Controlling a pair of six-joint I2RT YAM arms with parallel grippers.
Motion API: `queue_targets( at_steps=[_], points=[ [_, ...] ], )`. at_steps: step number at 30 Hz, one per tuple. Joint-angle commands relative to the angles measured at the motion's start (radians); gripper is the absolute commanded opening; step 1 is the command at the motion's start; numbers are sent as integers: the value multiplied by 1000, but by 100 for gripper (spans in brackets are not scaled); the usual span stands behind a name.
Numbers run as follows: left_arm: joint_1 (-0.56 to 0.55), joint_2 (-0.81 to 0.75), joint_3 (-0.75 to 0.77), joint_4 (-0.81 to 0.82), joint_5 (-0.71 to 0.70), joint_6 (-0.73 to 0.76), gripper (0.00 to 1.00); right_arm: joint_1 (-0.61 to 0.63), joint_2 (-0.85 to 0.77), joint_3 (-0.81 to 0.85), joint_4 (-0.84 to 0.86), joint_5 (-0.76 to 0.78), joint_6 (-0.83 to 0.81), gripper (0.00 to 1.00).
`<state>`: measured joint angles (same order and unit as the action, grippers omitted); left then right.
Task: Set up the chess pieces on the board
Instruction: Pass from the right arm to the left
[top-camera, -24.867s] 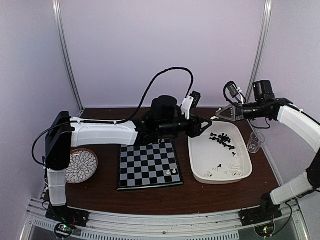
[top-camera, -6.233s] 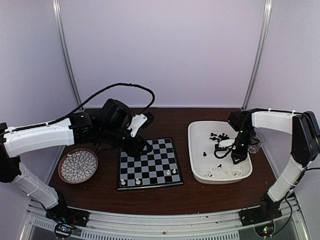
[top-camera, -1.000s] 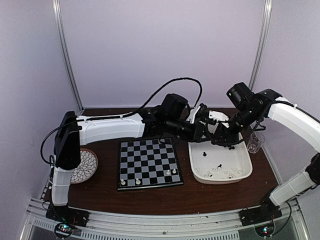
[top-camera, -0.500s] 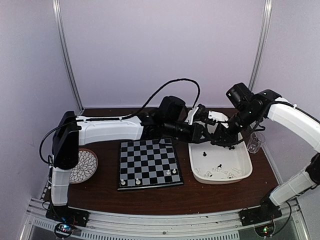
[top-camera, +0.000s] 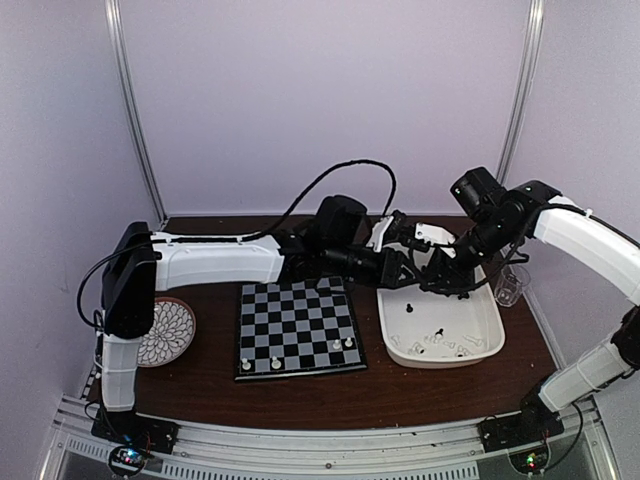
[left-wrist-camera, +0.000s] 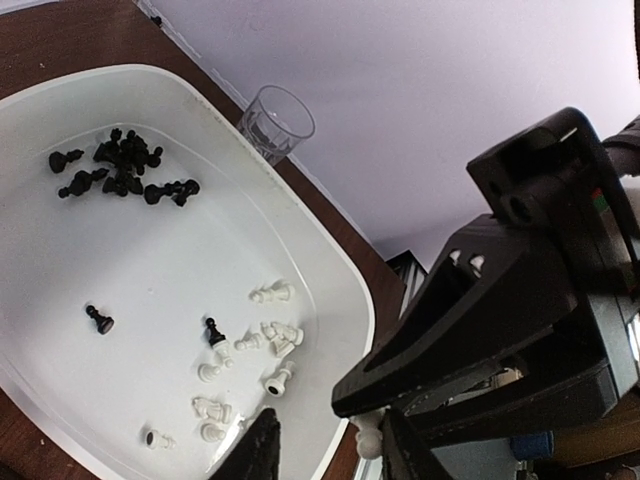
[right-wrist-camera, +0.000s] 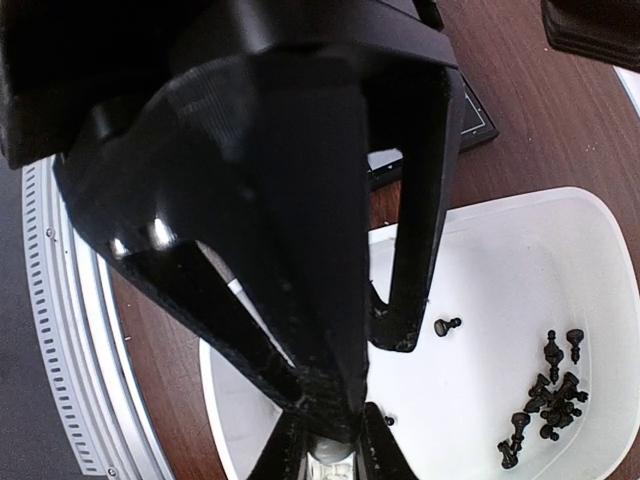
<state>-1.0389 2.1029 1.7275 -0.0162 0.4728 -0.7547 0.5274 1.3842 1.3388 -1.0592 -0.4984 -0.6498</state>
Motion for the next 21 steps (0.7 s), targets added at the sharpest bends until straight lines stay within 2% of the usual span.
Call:
queue_targets(
  at_steps=[1, 7, 12, 21],
  points=[
    [-13, -62, -31, 63, 55, -2, 36, 3, -10, -9, 85, 0, 15, 5],
    [-11, -70, -48, 79, 48, -14, 32, 3, -7, -8, 83, -3, 15, 5],
    [-2, -124, -118, 125, 15, -15, 35, 3, -13, -22, 83, 4, 7, 5],
    [-1, -81, -81, 130, 67, -40, 35, 3, -6, -4, 79, -10, 7, 5]
  ],
)
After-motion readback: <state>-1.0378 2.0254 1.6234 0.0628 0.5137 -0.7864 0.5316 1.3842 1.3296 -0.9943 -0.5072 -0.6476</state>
